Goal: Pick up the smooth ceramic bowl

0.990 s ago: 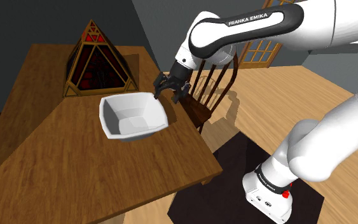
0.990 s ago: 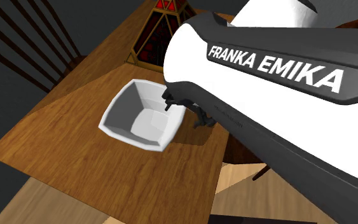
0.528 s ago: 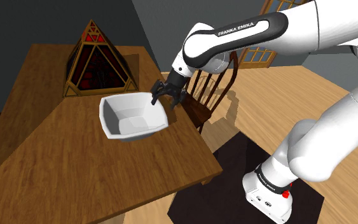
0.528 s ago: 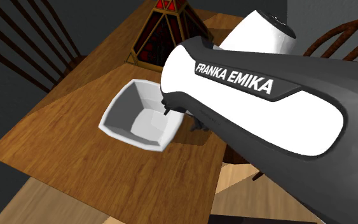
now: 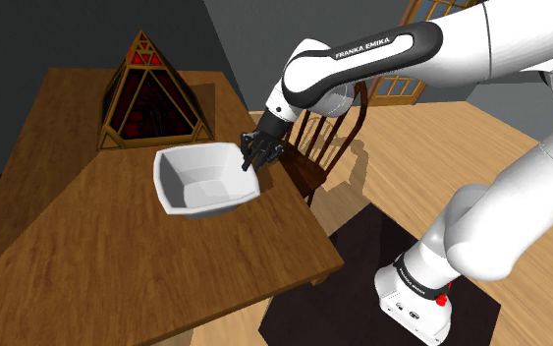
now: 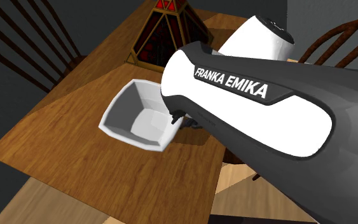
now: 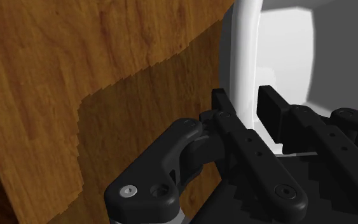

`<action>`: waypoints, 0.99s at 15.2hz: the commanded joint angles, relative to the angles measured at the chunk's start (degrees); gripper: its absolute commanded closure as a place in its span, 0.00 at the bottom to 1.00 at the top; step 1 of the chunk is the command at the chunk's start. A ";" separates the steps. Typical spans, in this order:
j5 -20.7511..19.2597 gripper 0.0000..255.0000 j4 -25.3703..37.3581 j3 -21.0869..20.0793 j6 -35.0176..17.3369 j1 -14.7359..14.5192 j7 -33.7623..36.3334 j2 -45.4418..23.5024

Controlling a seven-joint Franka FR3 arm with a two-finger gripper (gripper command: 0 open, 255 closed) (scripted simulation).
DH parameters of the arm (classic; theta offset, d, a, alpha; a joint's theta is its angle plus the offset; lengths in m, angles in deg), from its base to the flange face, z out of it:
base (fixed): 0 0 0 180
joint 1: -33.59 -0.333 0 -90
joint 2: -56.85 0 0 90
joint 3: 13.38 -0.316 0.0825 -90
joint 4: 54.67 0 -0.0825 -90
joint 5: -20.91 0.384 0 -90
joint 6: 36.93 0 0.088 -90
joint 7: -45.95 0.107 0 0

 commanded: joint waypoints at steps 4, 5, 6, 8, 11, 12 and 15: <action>0.01 1.00 0.05 -0.04 -0.09 -0.03 0.05 -0.15; -0.32 1.00 0.35 0.00 0.60 0.03 0.48 0.30; -0.62 1.00 0.68 0.03 1.29 0.10 0.90 0.73; -1.22 1.00 1.36 0.09 2.68 0.22 1.71 1.55; -2.05 1.00 2.48 0.19 4.77 0.41 2.87 2.69; -2.31 1.00 2.88 0.22 5.46 0.47 3.25 3.04; -3.04 1.00 4.15 0.31 7.56 0.64 4.34 4.03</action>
